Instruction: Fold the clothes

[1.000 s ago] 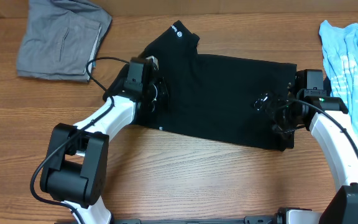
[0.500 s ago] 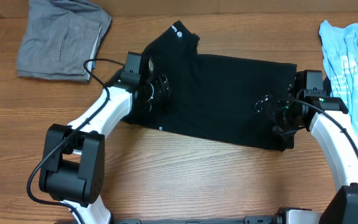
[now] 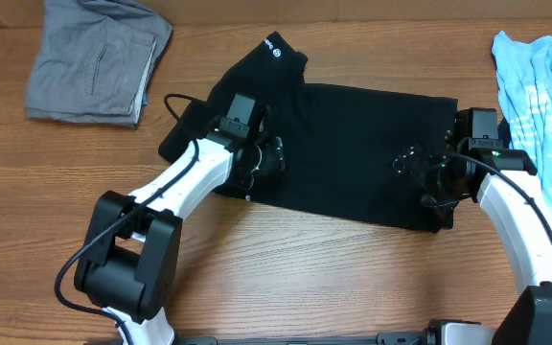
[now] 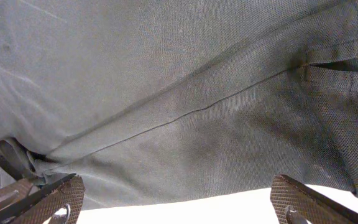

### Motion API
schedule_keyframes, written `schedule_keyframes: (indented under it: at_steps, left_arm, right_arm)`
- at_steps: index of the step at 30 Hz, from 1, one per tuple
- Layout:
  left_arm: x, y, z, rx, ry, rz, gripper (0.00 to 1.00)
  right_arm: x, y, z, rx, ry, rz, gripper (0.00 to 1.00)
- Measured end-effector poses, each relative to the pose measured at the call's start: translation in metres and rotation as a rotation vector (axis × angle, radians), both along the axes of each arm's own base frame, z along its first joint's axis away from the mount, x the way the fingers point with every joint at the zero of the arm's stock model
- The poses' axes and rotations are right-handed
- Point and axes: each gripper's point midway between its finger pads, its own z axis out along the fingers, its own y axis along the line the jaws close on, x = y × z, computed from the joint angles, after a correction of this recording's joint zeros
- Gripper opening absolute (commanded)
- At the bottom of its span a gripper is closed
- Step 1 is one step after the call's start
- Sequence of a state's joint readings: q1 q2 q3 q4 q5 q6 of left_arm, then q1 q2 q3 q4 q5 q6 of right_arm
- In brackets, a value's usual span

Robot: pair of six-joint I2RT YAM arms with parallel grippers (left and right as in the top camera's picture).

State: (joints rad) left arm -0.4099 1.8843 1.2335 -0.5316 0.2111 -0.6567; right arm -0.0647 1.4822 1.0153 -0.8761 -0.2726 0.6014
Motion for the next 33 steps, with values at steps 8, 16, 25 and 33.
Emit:
schedule_keyframes:
  at_steps: [8, 16, 25, 33]
  left_arm:
    - [0.018, 0.006, -0.016, 0.044, -0.045, 0.052, 0.49]
    - [0.034, 0.006, -0.015, 0.041, -0.077, 0.067, 0.04]
    - [0.061, 0.004, 0.002, 0.036, -0.193, 0.090, 1.00]
    - [0.026, 0.045, -0.005, 0.169, 0.011, 0.079, 1.00]
  right_arm:
    - [0.000, -0.001, 0.000, -0.003, 0.001, -0.001, 1.00]
    - [-0.005, -0.009, -0.004, -0.050, 0.026, -0.014, 1.00]
    - [-0.005, -0.013, -0.005, -0.074, 0.026, -0.022, 1.00]
    - [-0.008, -0.013, -0.011, -0.079, 0.034, -0.019, 0.70]
